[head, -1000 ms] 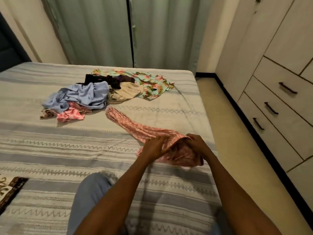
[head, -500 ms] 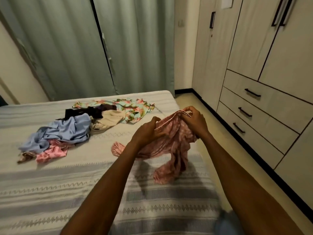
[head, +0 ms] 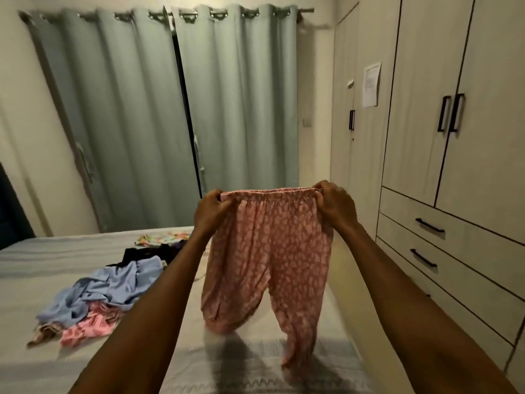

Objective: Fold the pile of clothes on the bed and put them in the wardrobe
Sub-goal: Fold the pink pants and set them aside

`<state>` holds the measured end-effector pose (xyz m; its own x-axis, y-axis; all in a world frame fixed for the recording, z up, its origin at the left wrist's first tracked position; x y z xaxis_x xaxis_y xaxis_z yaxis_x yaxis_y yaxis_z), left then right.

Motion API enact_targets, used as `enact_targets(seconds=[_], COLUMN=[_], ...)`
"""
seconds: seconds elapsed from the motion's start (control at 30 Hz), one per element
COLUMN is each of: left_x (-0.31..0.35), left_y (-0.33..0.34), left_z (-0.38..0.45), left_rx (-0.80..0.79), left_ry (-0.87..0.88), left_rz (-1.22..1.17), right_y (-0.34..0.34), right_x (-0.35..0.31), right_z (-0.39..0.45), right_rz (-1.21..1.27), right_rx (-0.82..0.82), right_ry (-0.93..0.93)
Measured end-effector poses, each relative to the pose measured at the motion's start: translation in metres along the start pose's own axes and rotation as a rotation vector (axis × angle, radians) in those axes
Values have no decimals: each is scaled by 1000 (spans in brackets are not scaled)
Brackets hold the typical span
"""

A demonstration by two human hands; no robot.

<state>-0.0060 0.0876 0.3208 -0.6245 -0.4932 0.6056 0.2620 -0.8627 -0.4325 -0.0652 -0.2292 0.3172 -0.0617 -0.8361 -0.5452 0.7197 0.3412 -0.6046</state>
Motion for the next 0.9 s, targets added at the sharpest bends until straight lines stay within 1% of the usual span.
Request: enact_targets(seconds=[0.07,0.1,0.17,0.23,0.3,0.37,0.43,0.47,0.53,0.57,0.6,0.67,0.7,0.73,0.77,0.8,0.87,0.9], left_x=[10,15,25,34,41,43,43,43,42,41,37,27,20,11,6,5,22,28], left_y=[-11,-16,-26,-37,-49,-57,-64,-65,-64,-61,-56,-44,-37,-30,-21,-11,7,16], left_z=[16,22,30,33,32,29,21,17,11,10,10,14,16,19,19,16,-1,-9], left_rx=[11,11,-10,-46,-121,-230,-323,-355,-383,-372,-340,-212,-138,-64,-17,-13,-92,-128], left_ry=[-2,-11,-24,-23,-49,-119,-178,-198,-217,-235,-265,-341,-373,-396,-404,-396,-381,-385], left_rz=[-79,-142,-288,-436,-600,-762,-876,-932,-1014,-1033,-1019,-904,-819,-743,-710,-686,-675,-706], right_y=[-15,-21,-31,-39,-48,-60,-65,-66,-62,-57,-52,-42,-37,-30,-23,-15,1,10], right_x=[-16,-21,-26,-31,-41,-52,-58,-58,-58,-58,-58,-56,-55,-56,-59,-62,-69,-72], right_z=[12,19,31,39,40,34,29,27,26,26,26,25,23,20,15,9,-1,-5], right_rz=[55,134,394,750,1049,1246,1356,1402,1468,1470,1423,1196,1078,981,908,842,733,689], right_rx=[18,8,-34,-119,-289,-502,-683,-748,-806,-791,-724,-498,-411,-376,-383,-406,-457,-479], right_ry=[74,139,264,307,286,249,230,229,229,238,258,323,344,346,338,320,250,195])
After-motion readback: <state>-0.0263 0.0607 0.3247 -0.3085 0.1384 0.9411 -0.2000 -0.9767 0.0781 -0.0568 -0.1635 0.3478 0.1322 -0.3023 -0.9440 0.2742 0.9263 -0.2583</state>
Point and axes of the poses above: each hand's wrist, its own z-axis towards the middle knuckle, its own y-axis out of the palm, x = y × z, the point moved 5 cm from there along z, towards the middle knuckle, and after that the axes turned 12 degrees about y, right-handed, at the moved point
